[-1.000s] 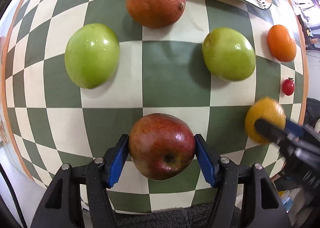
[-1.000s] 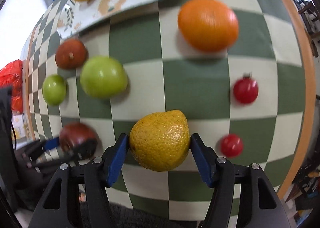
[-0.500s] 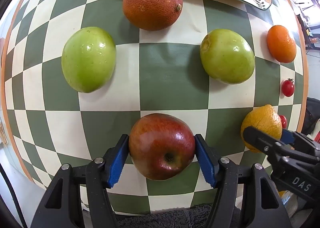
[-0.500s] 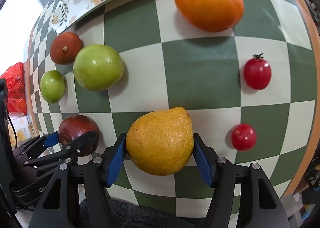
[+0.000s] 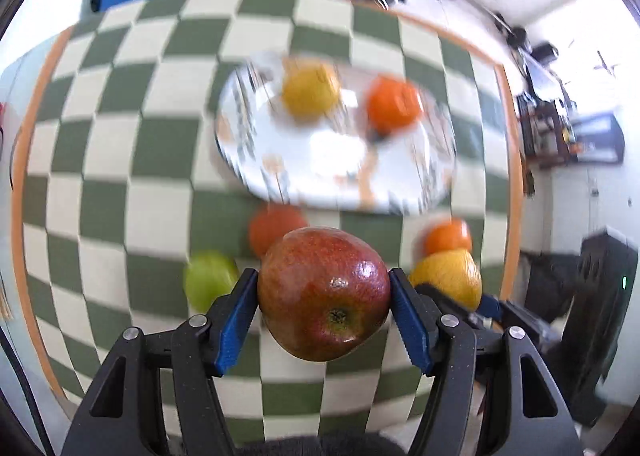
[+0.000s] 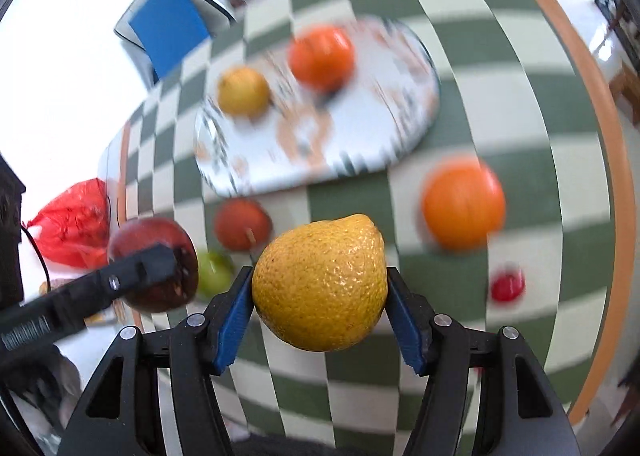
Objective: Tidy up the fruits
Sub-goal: 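Place the red apple and large lemon on the plate, opening both tools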
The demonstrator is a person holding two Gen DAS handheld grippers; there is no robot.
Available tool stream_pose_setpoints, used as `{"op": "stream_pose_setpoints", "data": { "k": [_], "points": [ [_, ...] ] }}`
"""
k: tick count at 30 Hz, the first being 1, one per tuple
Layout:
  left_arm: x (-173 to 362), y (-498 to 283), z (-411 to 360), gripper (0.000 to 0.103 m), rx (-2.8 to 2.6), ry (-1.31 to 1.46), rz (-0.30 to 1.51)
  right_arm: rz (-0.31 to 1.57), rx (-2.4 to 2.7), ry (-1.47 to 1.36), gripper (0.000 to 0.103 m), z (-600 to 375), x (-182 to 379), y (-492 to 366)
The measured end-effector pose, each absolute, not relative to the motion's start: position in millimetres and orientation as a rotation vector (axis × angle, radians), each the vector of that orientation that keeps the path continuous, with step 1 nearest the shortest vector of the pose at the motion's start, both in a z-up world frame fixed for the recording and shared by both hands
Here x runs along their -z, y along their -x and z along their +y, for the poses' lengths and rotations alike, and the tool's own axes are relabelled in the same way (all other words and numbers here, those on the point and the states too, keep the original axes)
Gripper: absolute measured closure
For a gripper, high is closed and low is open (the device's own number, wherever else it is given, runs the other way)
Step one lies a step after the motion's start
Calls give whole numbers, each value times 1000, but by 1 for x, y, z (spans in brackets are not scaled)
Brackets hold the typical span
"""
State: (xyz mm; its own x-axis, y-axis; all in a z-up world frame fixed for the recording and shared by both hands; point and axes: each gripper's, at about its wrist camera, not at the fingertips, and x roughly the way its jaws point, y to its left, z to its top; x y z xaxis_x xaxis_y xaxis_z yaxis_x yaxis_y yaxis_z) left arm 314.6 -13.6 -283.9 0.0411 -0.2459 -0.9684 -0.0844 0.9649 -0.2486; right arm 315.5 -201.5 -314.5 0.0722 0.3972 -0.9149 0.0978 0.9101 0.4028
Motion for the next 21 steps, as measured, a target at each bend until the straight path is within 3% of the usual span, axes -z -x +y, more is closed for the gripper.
{"op": "stream_pose_setpoints", "data": {
  "k": [9,21],
  "points": [
    [343,-441,26,40,22,278,1672,1482,-271,-326,37,-141,349,-406],
    [378,-463,26,40,-8,258,1754,1561,-307,-287,36,-119,397,-428]
  ]
}}
